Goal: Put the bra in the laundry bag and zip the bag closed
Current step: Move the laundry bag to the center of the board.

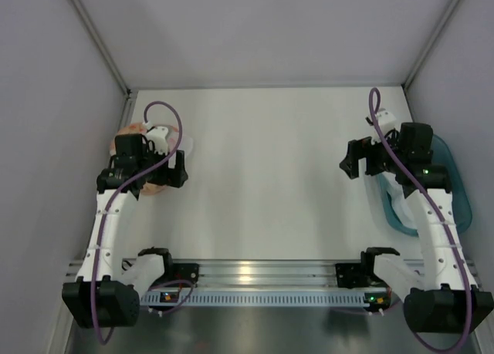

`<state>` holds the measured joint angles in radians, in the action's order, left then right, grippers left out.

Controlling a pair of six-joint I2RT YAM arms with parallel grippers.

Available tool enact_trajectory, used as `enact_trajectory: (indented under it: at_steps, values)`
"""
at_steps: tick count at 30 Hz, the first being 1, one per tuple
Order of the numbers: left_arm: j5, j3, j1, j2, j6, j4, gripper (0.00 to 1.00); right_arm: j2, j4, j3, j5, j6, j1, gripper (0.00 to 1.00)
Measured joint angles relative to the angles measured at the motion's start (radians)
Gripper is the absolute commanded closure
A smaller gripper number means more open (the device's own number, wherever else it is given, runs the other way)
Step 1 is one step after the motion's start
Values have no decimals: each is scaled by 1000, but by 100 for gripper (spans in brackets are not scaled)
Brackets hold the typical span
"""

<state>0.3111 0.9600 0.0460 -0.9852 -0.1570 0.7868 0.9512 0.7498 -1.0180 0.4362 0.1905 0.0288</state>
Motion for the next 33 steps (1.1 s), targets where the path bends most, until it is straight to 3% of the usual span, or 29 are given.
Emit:
enact_trajectory:
  at_steps: [4, 15, 22, 26, 30, 33]
  values:
    - [-39, 42, 0, -48, -3, 3, 1, 7, 9, -14, 9, 0, 0, 1]
    - [-217, 304, 0, -386, -60, -5, 1, 58, 23, -31, 37, -1, 0, 0]
    - [-216, 352, 0, -565, -58, -15, 6, 64, 23, -31, 41, 0, 0, 0]
    - [-188, 372, 0, -645, -44, -13, 22, 66, 24, -31, 42, 0, 0, 0]
    - [-164, 389, 0, -712, -25, -16, 48, 73, 24, -31, 45, 0, 0, 1]
    - [-140, 397, 0, -735, -22, -13, 59, 77, 24, -31, 47, 0, 0, 1]
